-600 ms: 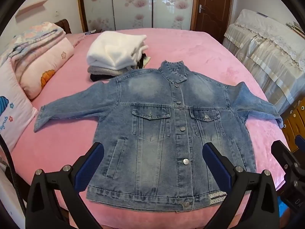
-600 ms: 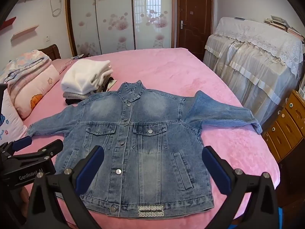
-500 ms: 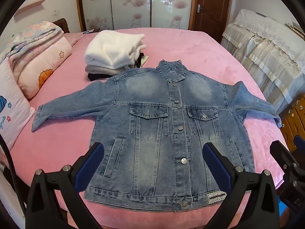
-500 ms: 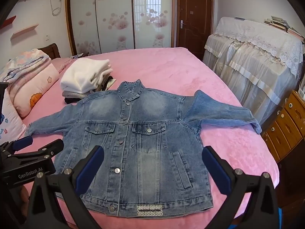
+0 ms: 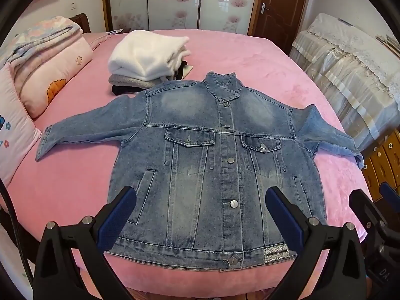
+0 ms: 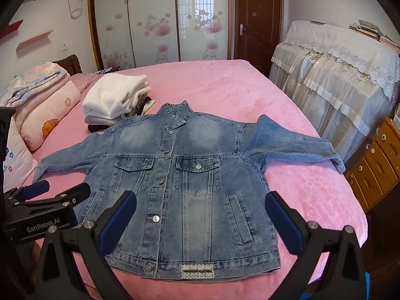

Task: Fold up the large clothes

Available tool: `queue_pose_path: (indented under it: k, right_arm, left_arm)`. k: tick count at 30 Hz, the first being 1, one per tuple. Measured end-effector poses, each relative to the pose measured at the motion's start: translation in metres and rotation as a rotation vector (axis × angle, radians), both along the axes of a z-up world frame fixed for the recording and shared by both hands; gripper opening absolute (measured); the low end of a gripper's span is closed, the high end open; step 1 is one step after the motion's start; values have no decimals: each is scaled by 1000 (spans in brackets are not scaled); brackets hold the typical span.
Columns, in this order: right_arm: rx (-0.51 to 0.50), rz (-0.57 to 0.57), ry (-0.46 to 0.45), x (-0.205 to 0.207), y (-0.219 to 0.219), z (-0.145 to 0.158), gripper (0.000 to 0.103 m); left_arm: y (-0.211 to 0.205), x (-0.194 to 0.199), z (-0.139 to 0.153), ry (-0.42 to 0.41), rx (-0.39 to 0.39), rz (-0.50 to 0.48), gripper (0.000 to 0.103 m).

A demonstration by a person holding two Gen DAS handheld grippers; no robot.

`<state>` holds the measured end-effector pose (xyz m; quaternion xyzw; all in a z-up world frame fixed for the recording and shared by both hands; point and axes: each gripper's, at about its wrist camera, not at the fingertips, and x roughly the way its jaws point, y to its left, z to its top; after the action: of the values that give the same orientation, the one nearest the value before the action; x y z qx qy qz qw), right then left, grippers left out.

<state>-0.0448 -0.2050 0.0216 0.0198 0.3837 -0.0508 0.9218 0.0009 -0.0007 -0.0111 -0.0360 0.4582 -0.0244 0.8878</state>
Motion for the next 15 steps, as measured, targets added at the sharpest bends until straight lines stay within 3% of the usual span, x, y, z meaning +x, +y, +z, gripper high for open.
queue_pose_path:
  k: [15]
  right_arm:
    - [-3,13,16,-1,6,-2,103]
  left_arm:
    - [3,-4,2,-8,22,31,102]
